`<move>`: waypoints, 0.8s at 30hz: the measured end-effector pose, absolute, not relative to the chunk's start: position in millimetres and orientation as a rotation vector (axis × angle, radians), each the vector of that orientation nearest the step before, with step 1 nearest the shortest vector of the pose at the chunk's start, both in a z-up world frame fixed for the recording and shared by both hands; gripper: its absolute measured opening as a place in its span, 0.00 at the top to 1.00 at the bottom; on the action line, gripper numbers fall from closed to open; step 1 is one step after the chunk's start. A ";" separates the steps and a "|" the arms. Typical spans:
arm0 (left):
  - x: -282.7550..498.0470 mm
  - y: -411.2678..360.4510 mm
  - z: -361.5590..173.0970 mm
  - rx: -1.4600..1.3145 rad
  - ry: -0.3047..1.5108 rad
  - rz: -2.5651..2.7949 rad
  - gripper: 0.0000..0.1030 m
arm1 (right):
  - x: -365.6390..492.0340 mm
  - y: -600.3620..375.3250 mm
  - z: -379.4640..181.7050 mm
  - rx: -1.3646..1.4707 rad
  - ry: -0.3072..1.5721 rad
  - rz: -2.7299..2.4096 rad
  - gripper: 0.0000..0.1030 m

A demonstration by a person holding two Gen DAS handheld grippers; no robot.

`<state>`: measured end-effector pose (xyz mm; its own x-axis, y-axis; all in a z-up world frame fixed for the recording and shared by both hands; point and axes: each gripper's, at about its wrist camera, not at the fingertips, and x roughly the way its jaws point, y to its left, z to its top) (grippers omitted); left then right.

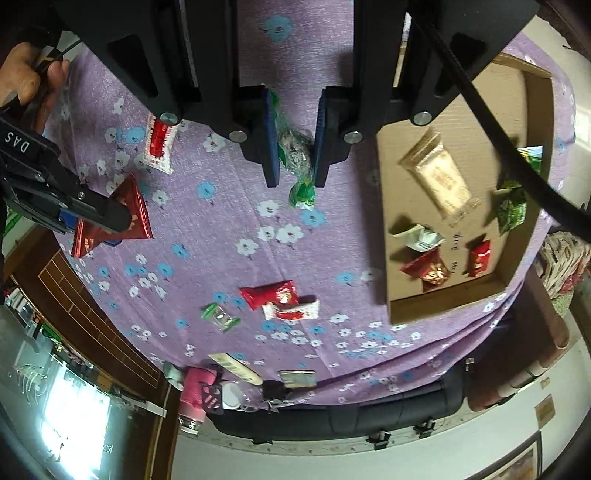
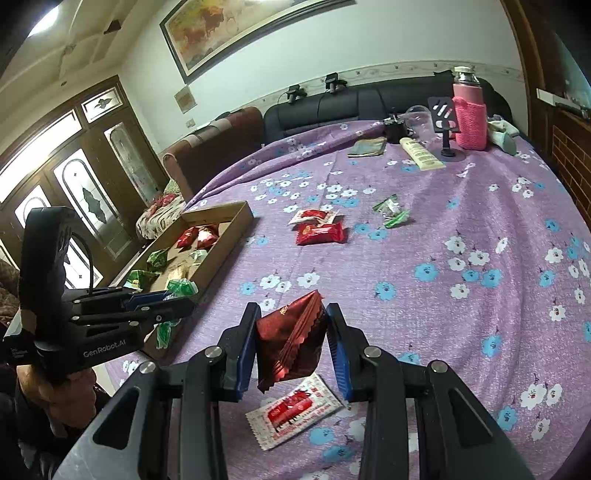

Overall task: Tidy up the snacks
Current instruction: 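Carry the clear candy with the left tool while the right tool carries the red foil packet toward the tray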

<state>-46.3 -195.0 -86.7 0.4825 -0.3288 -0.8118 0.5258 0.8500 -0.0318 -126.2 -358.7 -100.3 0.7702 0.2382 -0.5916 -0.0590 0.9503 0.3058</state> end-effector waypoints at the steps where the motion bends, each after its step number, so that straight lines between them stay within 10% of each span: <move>1: -45.8 -193.3 -86.1 0.233 0.930 -0.520 0.81 | -125.3 -357.0 -100.1 0.278 0.674 0.167 0.66; 24: -28.1 -132.0 -73.0 0.163 0.880 -0.373 0.81 | -94.8 -289.9 -81.1 0.233 0.649 0.323 0.66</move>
<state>-28.1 -132.0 -73.0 0.5779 -0.2507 -0.7767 0.3836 0.9234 -0.0126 -94.8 -289.9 -81.1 0.7498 0.3642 -0.5524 -0.2203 0.9247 0.3106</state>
